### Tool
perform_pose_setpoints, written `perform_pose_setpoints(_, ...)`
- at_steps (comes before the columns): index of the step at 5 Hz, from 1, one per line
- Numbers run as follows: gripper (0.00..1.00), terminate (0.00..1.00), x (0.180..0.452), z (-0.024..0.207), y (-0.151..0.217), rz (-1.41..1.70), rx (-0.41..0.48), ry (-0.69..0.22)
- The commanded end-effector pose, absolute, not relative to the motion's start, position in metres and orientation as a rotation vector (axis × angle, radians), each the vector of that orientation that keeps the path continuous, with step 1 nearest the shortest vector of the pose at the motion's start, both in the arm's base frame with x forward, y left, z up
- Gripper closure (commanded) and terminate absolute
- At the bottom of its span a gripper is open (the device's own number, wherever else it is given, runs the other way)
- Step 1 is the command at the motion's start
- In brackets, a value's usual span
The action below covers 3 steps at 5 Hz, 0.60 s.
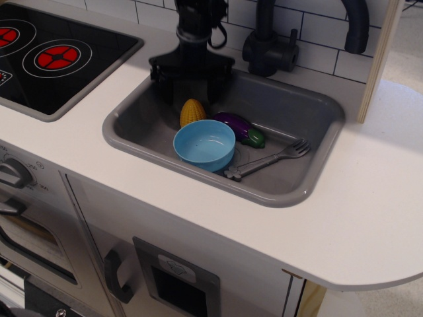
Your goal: Take corn out of bowl sink
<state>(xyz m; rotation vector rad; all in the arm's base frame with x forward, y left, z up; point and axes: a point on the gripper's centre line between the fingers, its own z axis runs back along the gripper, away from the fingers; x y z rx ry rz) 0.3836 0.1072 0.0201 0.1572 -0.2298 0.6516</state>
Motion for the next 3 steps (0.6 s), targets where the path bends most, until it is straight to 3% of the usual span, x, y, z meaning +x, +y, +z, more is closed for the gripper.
perform_pose_setpoints(1, 0.0, 0.0, 0.3869, 0.0899, 0.1106, 0.682, 0.179, -0.447)
perform_pose_setpoints(2, 0.0, 0.0, 0.3869, 0.0899, 0.1106, 0.682, 0.179, -0.447)
perform_pose_setpoints(3, 0.0, 1.0, 0.3869, 0.0899, 0.1106, 0.682, 0.179, -0.447)
